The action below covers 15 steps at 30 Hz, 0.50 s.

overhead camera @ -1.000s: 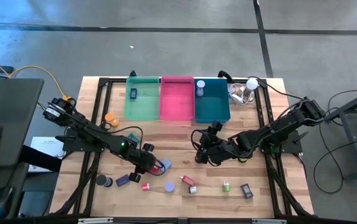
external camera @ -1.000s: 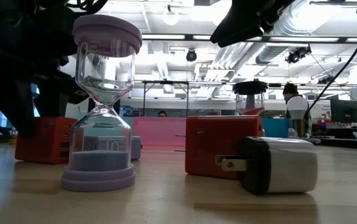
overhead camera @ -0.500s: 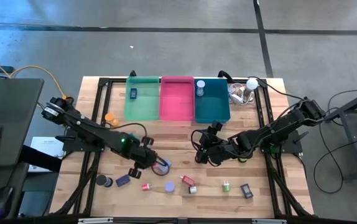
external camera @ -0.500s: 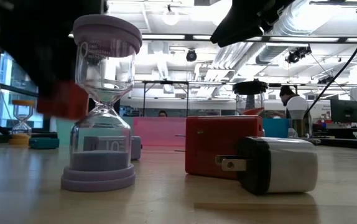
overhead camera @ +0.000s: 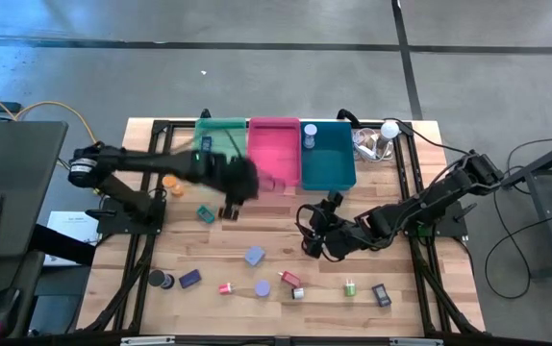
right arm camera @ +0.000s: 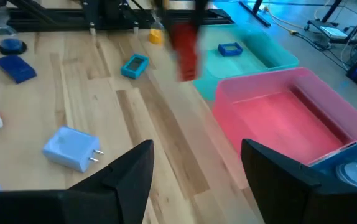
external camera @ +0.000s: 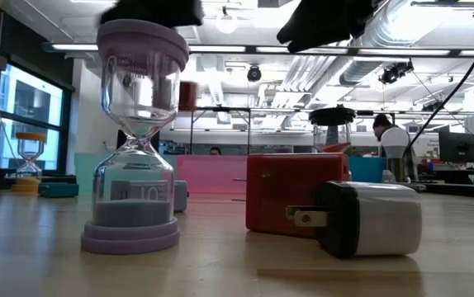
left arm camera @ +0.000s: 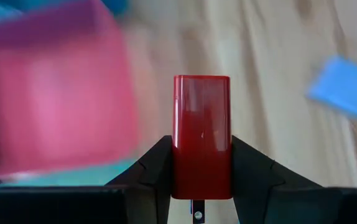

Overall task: Pick & Place Office items
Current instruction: Put the big red adapter into the red bin

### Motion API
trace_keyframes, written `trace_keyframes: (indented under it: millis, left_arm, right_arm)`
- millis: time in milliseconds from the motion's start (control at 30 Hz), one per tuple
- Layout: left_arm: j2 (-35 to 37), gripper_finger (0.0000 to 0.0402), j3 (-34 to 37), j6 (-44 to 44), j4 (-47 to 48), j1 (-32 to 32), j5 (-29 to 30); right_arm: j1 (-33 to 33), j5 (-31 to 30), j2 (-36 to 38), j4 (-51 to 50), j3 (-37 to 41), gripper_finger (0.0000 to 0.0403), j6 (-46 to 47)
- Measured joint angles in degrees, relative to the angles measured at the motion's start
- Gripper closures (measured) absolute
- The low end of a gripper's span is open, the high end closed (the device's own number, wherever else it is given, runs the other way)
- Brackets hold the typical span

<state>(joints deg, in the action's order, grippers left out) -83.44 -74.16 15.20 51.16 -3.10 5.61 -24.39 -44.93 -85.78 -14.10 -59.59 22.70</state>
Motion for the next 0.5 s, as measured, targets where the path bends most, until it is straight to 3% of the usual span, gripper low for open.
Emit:
trace_keyframes:
  millis: [233, 333, 500]
  left_arm:
    - [-1.0, 0.029, -2.7, 7.9, -13.5, -16.3, -5.1]
    - [-4.1, 0.029, -2.7, 9.8, -16.6, -22.4, -10.9]
    - [-11.0, 0.029, -2.9, 10.5, -20.7, -28.6, -13.0]
  right_arm:
    - [-0.4, -0.1, 0.0, 1.2, 0.0, 0.0172, -0.4]
    - [-0.4, -0.1, 0.0, 1.5, 0.0, 0.0172, -0.4]
    - [-0.2, -0.1, 0.0, 1.5, 0.0, 0.0172, -0.8]
